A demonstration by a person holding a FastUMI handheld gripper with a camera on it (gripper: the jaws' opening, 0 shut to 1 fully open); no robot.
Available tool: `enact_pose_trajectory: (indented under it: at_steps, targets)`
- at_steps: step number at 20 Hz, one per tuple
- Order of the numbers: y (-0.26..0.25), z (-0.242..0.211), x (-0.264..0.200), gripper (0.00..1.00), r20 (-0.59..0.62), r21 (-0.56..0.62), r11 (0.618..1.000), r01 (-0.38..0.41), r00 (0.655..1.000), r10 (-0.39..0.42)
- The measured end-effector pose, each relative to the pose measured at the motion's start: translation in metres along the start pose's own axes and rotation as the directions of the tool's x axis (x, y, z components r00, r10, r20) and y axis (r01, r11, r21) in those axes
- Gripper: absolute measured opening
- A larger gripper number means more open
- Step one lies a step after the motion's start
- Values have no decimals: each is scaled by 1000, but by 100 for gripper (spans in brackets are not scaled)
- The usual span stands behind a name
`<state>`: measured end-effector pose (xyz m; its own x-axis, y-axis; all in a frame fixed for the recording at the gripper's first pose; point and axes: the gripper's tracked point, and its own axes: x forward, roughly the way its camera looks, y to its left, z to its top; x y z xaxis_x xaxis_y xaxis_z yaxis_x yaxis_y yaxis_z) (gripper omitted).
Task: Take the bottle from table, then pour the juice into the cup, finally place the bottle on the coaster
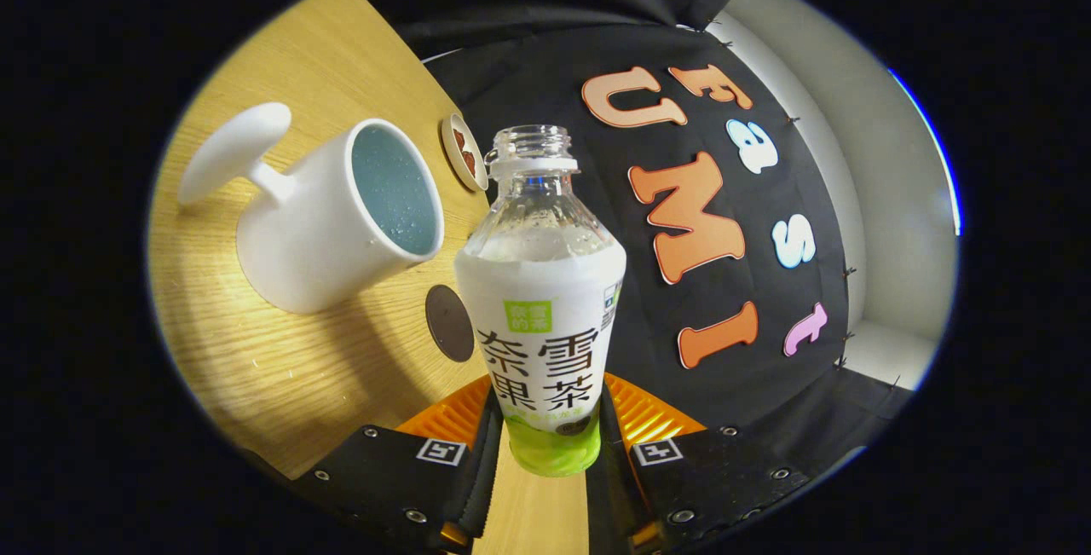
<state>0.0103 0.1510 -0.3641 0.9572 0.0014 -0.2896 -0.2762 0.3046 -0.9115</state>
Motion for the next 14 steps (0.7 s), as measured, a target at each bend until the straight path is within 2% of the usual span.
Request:
enact_pose_trajectory:
  at_steps: [3, 7, 14]
  targets:
    - [-4, -4, 5, 57, 9, -95, 994, 59, 998, -58]
    - [-12, -3, 15, 56, 25, -189, 978, 87, 996, -83]
    - [-17, -1, 18, 56, 59, -355, 927, 122, 992, -108]
